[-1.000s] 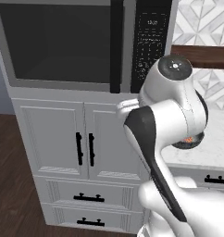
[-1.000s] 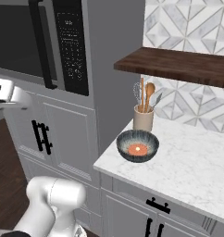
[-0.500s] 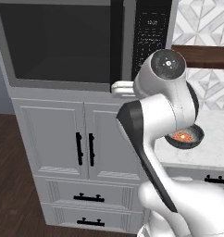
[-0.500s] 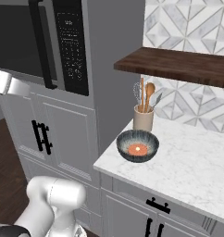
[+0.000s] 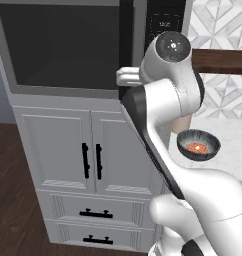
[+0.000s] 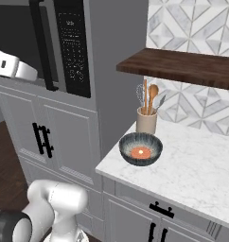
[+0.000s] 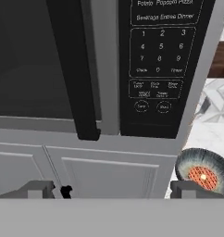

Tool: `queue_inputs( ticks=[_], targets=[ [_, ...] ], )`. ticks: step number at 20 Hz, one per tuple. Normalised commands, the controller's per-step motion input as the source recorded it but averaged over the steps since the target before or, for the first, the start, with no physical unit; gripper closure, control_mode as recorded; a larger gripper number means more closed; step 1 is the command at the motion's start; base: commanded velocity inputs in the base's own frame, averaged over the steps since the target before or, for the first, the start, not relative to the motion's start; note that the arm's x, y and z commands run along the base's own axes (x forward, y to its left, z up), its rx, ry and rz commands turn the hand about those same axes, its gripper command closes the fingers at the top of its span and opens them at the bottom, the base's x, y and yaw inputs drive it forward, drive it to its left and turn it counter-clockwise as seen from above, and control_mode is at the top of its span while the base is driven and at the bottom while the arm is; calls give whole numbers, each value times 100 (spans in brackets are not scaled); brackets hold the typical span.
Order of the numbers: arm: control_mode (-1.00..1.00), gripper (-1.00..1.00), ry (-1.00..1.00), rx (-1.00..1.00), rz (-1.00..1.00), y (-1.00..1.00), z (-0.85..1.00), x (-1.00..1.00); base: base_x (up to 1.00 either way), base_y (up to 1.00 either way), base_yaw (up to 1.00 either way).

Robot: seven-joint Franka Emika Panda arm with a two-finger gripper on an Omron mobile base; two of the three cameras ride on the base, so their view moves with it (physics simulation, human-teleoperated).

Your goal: Open the microwave, place the bowl with waffle inside the microwave, then close the microwave door and turn it on.

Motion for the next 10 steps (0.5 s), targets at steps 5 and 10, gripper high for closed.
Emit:
queue_inputs(
  ticks=[5,10],
  targets=[
    [-100,-100,-6,-7,0,23,0,56,0,0,0],
    [-100,-100,-1,-13,0,23,0,68,0,0,0]
  ],
)
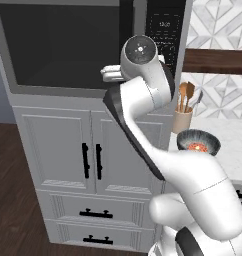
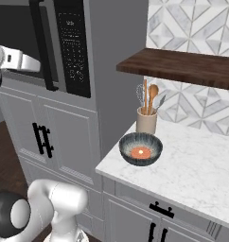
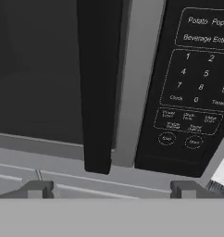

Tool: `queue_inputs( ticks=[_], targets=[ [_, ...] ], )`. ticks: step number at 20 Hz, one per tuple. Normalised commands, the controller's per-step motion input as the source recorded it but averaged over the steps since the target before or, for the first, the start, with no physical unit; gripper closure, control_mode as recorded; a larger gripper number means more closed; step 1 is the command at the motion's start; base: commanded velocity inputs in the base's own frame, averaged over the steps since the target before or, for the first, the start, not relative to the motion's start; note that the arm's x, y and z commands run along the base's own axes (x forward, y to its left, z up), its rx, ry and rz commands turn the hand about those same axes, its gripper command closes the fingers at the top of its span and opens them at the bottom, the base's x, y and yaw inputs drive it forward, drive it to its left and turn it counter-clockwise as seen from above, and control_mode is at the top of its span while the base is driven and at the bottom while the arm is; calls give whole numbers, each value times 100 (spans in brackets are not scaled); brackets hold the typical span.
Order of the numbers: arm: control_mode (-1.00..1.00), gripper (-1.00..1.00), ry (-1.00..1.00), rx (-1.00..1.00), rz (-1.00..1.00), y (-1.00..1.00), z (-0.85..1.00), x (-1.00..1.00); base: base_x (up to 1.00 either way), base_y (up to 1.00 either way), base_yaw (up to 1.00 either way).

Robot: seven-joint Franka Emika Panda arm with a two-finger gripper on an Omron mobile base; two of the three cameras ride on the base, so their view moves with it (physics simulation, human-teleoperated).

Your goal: Open the microwave, place the bowl with waffle inside the microwave, then close the microwave door and turn it on.

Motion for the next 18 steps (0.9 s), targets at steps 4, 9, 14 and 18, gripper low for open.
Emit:
queue_inputs(
  ticks=[4,9,14,18],
  targets=[
    [-100,-100,0,-10,0,0,-5,65,0,0,0],
    [-100,-100,-2,0,0,4,-11,53,0,0,0],
    [-100,-100,-2,0,0,-3,-24,40,0,0,0],
    [-100,-100,-9,0,0,-4,-23,20,0,0,0]
  ],
)
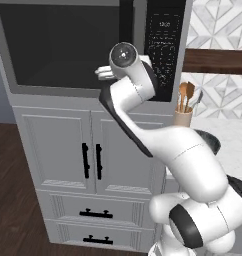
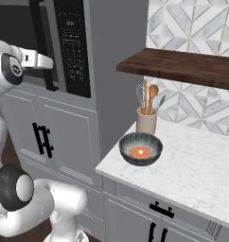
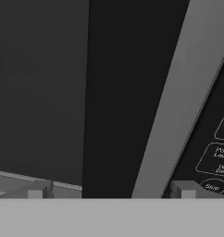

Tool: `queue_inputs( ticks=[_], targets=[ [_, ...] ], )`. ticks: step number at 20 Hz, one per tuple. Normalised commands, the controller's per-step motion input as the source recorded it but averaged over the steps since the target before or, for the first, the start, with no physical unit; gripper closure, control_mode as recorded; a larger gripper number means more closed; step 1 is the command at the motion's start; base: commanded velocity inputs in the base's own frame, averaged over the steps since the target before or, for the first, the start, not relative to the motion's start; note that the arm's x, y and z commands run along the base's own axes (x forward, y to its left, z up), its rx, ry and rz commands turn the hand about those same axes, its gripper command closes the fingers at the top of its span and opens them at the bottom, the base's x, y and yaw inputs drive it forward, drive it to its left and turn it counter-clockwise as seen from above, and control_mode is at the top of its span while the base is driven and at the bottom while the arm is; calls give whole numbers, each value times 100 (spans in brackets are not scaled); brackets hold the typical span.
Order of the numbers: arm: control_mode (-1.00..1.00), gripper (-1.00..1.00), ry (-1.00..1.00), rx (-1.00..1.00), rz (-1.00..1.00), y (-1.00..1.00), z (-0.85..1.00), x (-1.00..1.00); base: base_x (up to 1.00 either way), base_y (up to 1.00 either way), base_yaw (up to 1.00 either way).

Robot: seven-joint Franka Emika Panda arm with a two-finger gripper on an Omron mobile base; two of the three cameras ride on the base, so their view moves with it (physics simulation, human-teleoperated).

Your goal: Open the microwave, place the bowl with waffle inside the microwave, then close the microwave door and turn it on.

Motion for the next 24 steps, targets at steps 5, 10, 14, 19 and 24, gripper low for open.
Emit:
queue_inputs(
  ticks=[5,10,14,19,24],
  targets=[
    [-100,-100,-12,0,0,0,-27,23,0,0,0],
    [-100,-100,-5,0,0,0,-26,56,0,0,0],
    [-100,-100,-4,0,0,11,-24,60,0,0,0],
    [-100,-100,-6,0,3,24,-44,69,0,0,0],
    [-100,100,-5,1,11,54,-58,86,0,0,0]
  ],
)
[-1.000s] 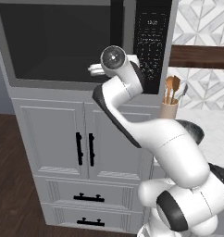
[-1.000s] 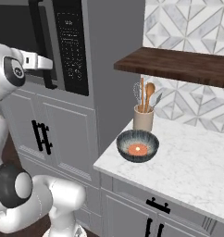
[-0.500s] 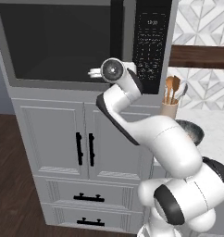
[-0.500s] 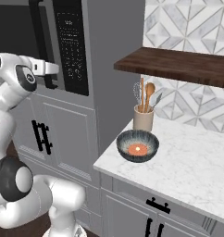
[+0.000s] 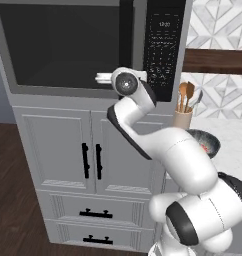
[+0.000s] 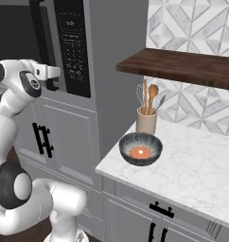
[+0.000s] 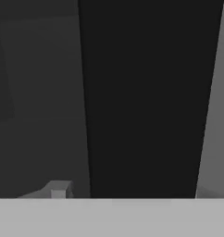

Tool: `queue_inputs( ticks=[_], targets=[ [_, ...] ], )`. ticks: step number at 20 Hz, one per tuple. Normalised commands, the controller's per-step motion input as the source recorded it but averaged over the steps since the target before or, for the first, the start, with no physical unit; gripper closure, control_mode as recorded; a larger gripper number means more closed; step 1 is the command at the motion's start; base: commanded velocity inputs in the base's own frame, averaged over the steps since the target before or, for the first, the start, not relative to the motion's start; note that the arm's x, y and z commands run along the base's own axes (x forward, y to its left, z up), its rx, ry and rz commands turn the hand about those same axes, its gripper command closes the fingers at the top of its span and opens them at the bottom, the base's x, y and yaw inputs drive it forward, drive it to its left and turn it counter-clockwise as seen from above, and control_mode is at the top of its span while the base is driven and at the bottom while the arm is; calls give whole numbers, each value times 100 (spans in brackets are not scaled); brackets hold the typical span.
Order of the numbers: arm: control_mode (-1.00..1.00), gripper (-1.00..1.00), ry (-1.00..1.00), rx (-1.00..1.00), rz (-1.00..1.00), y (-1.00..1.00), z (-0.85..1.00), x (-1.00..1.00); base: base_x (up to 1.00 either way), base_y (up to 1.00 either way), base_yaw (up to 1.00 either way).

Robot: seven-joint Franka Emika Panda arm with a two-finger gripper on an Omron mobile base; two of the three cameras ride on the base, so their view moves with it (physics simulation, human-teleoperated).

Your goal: Open the microwave, place the bowl with waffle inside the microwave, then close the microwave door and turn it on.

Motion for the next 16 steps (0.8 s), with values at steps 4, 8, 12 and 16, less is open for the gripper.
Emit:
queue_inputs(
  ticks=[4,8,12,16],
  targets=[
    [-100,100,0,7,20,74,-48,72,0,0,0],
    [-100,100,2,2,22,97,-31,27,0,0,0],
    [-100,100,0,0,22,100,-48,-23,0,0,0],
    [-100,100,-3,0,22,100,-66,-74,0,0,0]
  ],
)
